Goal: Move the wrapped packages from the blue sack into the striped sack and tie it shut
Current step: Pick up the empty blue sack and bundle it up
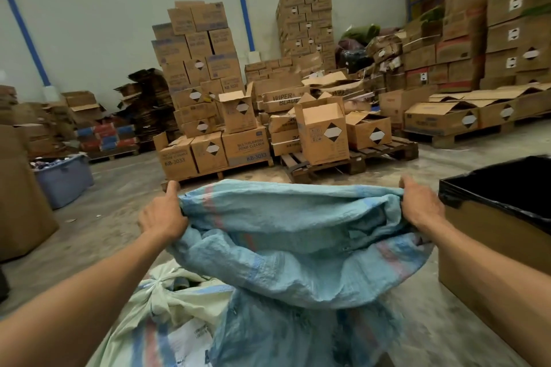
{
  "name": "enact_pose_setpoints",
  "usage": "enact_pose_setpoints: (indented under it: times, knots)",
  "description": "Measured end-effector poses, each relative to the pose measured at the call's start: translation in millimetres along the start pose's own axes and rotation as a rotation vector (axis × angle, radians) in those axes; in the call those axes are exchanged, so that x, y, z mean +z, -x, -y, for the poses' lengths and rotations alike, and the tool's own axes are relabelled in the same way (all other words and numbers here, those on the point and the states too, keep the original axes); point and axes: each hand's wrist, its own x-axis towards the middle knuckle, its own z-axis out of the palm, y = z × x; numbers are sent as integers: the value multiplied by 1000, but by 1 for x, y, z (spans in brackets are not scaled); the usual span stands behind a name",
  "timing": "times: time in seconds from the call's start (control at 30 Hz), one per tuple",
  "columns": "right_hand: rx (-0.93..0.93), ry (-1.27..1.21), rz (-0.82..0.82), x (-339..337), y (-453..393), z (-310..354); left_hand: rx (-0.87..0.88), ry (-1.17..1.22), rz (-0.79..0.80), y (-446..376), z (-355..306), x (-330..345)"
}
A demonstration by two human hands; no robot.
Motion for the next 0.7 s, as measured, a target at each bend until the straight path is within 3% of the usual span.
enact_pose_setpoints:
  times: [0.07, 0.13, 0.2, 0.27, 0.33, 0.4, 0.47, 0.53, 0.63, 0.7]
  knots:
    - [116, -70, 194, -3, -4, 4, -137, 69, 136, -4, 0, -2]
    - [221, -209, 372, -6, -3, 7, -202, 358, 315, -12, 1, 3]
    - [374, -487, 577, -12, 6, 12, -292, 668, 600, -12, 0, -1]
    - [468, -691, 742, -13, 7, 12, -342, 815, 879, -10, 0, -11]
    - [465, -835, 889, -16, 6, 12, -264, 998, 1041, -10, -2, -19]
    - [345, -956, 1035, -19, 8, 18, -209, 1260, 1086, -9, -9, -25]
    - [210, -1086, 1086, -19, 7, 23, -202, 1336, 1032, -8, -19, -25]
    - [135, -1052, 1053, -18, 3, 26, -197, 1202, 797, -11, -26, -20]
    - [-3, -563, 937, -18, 4, 31, -90, 792, 302, -14, -28, -15]
    - [-86, -230, 730, -8, 4, 26, 18, 475, 43, -10, -25, -20]
